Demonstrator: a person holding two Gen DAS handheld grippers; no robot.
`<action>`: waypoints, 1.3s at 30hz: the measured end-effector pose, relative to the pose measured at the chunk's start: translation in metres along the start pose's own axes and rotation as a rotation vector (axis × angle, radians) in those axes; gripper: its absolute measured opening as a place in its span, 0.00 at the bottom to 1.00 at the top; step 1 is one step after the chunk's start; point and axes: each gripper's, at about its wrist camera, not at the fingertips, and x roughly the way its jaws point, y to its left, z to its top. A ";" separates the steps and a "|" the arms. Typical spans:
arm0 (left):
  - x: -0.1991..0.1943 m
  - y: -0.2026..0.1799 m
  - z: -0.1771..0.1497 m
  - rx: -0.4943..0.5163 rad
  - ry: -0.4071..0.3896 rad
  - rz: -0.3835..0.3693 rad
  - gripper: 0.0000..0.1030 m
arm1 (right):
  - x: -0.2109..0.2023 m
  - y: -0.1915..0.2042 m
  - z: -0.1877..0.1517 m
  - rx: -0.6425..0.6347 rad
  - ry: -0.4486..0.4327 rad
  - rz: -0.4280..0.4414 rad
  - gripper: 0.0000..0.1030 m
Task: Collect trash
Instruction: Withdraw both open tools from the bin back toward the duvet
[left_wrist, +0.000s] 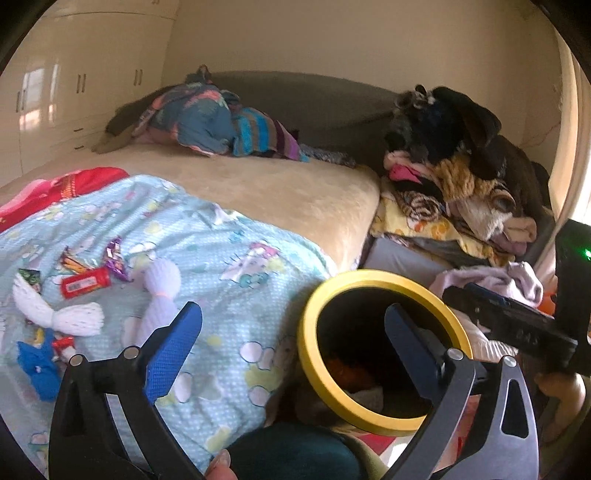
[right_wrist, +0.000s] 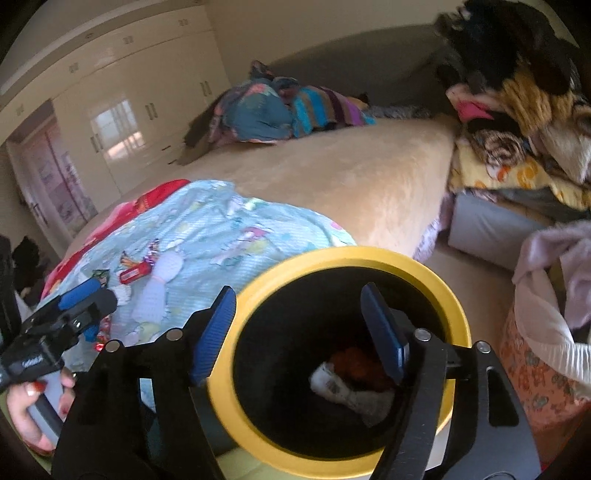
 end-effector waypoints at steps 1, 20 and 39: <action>-0.004 0.002 0.001 -0.003 -0.012 0.008 0.94 | -0.001 0.006 0.000 -0.013 -0.006 0.007 0.62; -0.051 0.054 0.011 -0.109 -0.124 0.132 0.94 | -0.009 0.083 0.005 -0.121 -0.061 0.106 0.73; -0.083 0.126 0.008 -0.255 -0.168 0.248 0.94 | 0.002 0.149 0.003 -0.204 -0.049 0.188 0.78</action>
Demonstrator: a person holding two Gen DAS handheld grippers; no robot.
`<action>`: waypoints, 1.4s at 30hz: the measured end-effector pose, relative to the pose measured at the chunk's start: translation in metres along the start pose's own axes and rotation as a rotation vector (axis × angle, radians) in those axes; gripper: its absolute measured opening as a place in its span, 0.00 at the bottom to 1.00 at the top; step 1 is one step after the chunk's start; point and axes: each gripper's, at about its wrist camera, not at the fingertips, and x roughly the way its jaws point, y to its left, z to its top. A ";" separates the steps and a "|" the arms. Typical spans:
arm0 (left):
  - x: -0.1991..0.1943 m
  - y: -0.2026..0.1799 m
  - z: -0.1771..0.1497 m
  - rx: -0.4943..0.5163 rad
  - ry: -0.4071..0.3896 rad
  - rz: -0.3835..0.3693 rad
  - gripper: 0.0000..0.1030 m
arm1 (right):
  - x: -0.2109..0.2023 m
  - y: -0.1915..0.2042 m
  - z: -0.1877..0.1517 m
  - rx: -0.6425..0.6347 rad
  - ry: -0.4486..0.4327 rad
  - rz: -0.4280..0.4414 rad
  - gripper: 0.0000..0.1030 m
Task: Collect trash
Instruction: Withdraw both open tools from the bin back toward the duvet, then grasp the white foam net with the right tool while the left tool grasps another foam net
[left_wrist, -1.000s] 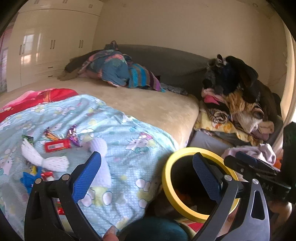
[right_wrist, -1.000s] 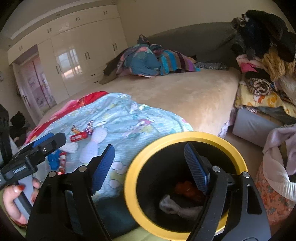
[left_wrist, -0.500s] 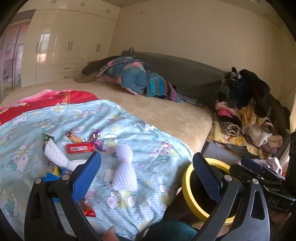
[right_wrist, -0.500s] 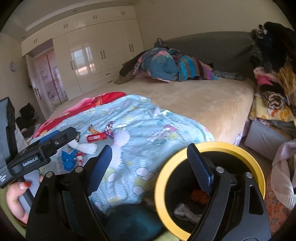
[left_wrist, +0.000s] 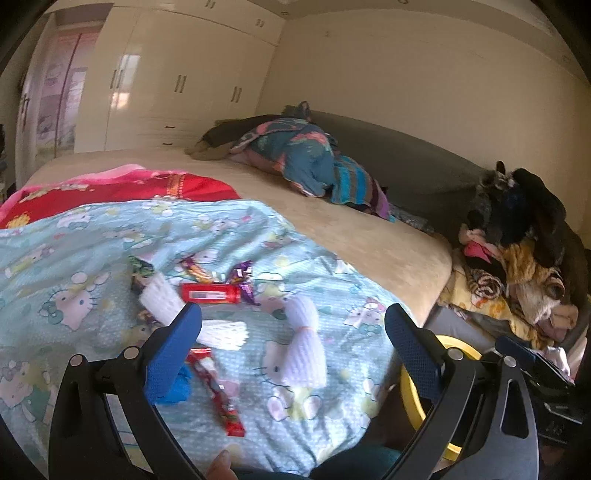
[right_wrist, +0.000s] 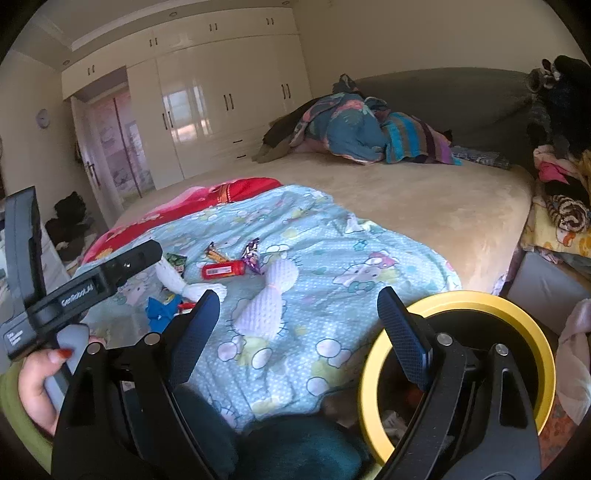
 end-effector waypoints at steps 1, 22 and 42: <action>0.000 0.003 0.000 -0.006 -0.001 0.004 0.94 | 0.002 0.002 0.000 -0.004 0.004 0.003 0.79; 0.013 0.109 -0.003 -0.169 0.029 0.193 0.94 | 0.077 0.040 -0.004 -0.051 0.129 0.046 0.81; 0.050 0.121 -0.009 -0.191 0.101 0.163 0.94 | 0.170 0.047 -0.019 0.001 0.292 0.028 0.81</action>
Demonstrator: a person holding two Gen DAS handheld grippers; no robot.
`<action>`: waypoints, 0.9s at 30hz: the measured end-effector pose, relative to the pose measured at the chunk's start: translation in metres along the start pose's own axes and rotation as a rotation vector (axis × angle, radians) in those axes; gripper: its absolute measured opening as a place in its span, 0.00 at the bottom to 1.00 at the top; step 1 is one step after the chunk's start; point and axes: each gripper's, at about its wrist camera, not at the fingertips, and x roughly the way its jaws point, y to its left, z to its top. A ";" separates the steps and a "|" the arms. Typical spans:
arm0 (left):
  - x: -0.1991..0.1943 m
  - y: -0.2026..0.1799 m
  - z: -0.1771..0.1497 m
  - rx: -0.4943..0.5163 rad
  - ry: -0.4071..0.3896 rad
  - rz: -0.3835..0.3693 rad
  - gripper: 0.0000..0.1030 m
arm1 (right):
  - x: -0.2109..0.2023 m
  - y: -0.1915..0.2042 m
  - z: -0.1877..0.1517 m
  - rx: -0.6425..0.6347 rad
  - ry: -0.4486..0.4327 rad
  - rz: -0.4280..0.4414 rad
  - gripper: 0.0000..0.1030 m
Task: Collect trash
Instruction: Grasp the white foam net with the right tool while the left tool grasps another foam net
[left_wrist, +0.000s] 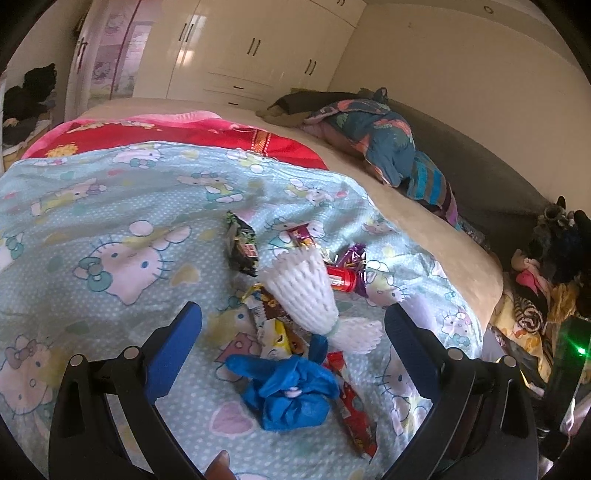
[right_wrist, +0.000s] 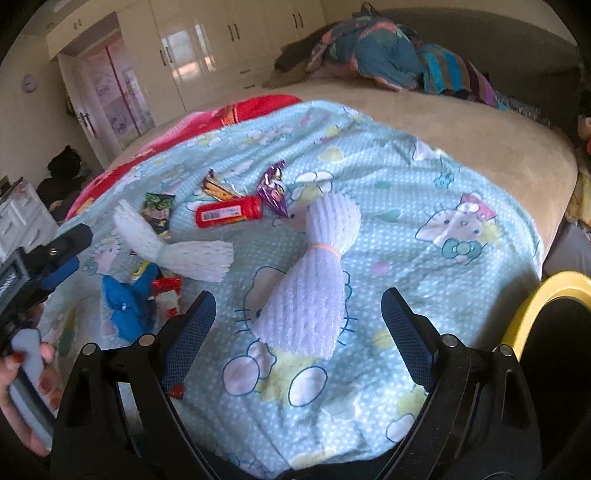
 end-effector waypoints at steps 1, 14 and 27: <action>0.003 -0.001 0.001 0.006 0.003 0.002 0.94 | 0.004 -0.001 0.000 0.009 0.006 0.001 0.81; 0.039 -0.009 0.020 -0.004 0.050 0.022 0.92 | 0.040 -0.006 -0.006 0.071 0.055 -0.008 0.72; 0.044 -0.001 0.016 -0.083 0.078 -0.005 0.27 | 0.031 -0.006 -0.020 0.047 0.012 -0.007 0.33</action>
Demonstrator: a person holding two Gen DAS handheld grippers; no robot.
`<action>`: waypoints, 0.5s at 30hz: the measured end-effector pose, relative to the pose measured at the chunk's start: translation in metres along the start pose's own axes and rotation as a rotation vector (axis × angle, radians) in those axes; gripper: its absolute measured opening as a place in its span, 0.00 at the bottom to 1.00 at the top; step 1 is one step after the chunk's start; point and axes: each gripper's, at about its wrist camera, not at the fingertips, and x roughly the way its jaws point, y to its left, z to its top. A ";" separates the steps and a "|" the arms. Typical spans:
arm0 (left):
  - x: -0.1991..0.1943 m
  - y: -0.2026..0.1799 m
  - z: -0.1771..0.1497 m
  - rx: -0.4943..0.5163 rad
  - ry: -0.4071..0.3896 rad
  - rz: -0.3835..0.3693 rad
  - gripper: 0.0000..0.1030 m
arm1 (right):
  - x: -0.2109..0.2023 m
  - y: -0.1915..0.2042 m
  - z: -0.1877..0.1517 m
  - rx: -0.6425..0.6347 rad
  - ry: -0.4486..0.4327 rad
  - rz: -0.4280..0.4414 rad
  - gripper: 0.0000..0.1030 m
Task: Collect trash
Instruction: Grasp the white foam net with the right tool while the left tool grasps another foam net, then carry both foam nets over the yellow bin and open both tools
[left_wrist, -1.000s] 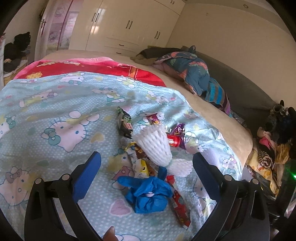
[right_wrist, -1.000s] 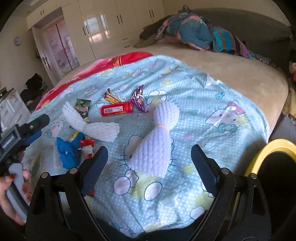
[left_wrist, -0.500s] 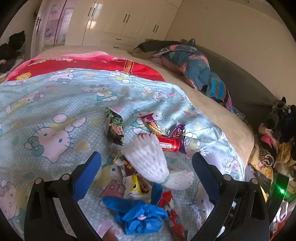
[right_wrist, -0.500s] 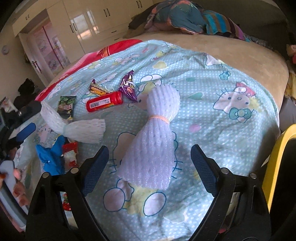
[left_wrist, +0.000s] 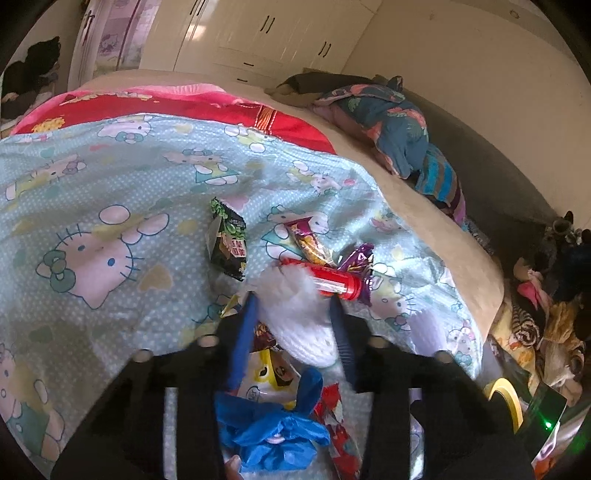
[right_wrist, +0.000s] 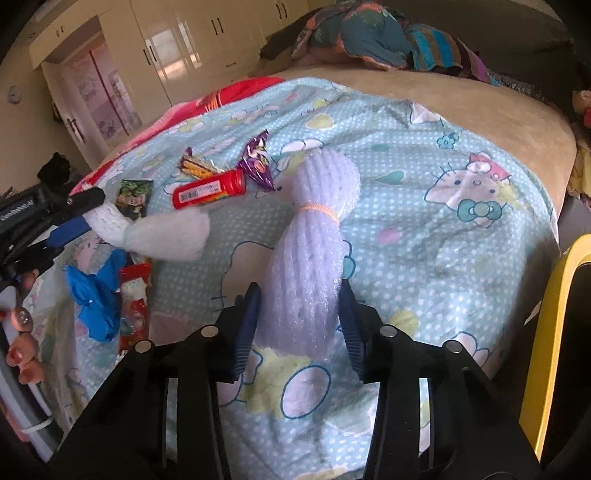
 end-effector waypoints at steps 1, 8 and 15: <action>-0.002 0.000 0.000 0.002 -0.003 -0.005 0.21 | -0.003 0.000 0.000 -0.006 -0.011 0.002 0.33; -0.022 -0.001 0.000 0.003 -0.037 -0.063 0.12 | -0.022 -0.004 0.000 0.004 -0.070 0.017 0.32; -0.042 -0.006 0.000 0.030 -0.074 -0.090 0.11 | -0.035 -0.004 -0.003 -0.011 -0.095 0.035 0.32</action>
